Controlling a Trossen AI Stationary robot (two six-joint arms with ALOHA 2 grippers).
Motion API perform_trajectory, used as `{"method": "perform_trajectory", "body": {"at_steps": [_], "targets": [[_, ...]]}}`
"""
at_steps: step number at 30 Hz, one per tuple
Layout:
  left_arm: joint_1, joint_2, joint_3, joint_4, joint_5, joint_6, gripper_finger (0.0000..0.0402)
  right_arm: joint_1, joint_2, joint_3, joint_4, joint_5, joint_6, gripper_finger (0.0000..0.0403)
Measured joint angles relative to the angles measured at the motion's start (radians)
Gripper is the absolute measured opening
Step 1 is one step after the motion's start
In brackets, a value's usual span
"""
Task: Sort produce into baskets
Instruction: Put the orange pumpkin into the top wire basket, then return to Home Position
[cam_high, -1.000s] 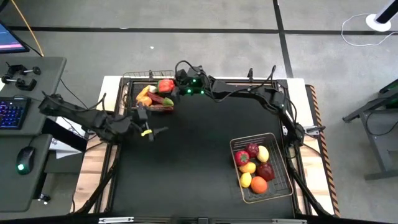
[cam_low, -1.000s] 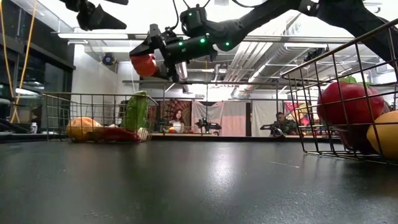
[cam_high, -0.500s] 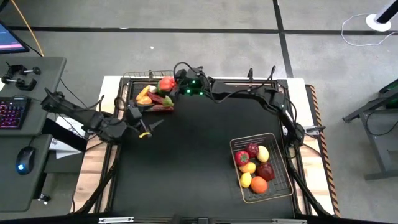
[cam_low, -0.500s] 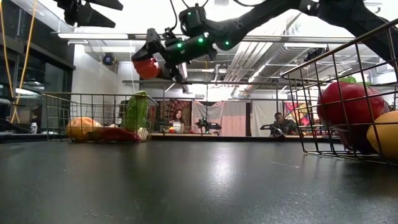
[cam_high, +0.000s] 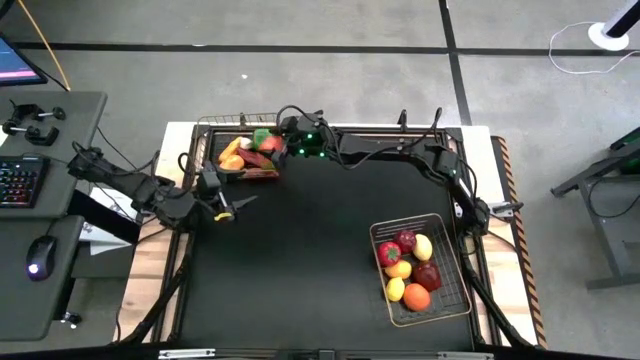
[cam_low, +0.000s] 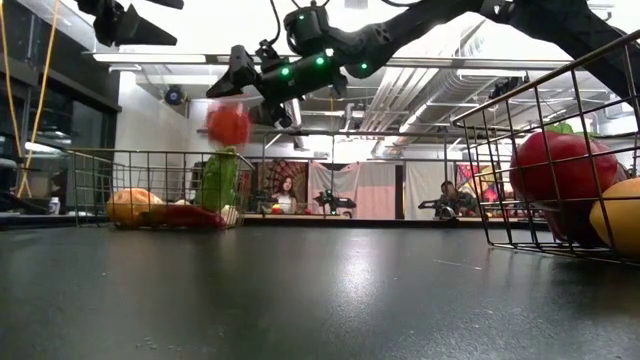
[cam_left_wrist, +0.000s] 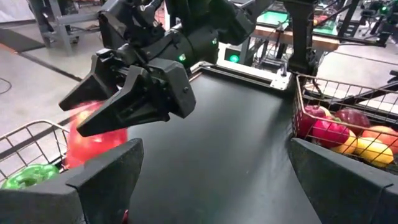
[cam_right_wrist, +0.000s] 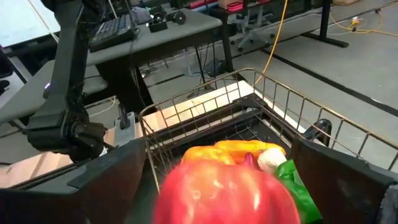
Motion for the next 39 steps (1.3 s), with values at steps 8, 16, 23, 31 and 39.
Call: {"method": "perform_trajectory", "body": {"at_steps": [8,16,23,31,39], "targets": [[0.001,0.000,0.000,0.005,-0.007,0.002,0.0392,0.000,0.010,0.000,0.059,0.060,-0.009,0.0400],[0.001,0.003,0.000,-0.025,-0.008,0.023,0.0392,-0.012,0.006,0.000,0.057,0.158,-0.069,0.0399],[0.002,0.019,0.000,-0.071,-0.002,-0.025,0.0392,-0.042,0.004,0.000,-0.071,0.157,-0.129,0.0399],[0.005,0.056,0.000,-0.045,-0.009,-0.021,0.0392,-0.071,-0.021,-0.001,-0.210,0.156,-0.081,0.0399],[0.004,0.071,0.000,-0.045,0.019,-0.024,0.0392,-0.074,-0.035,0.000,-0.282,0.104,-0.133,0.0399]]}}
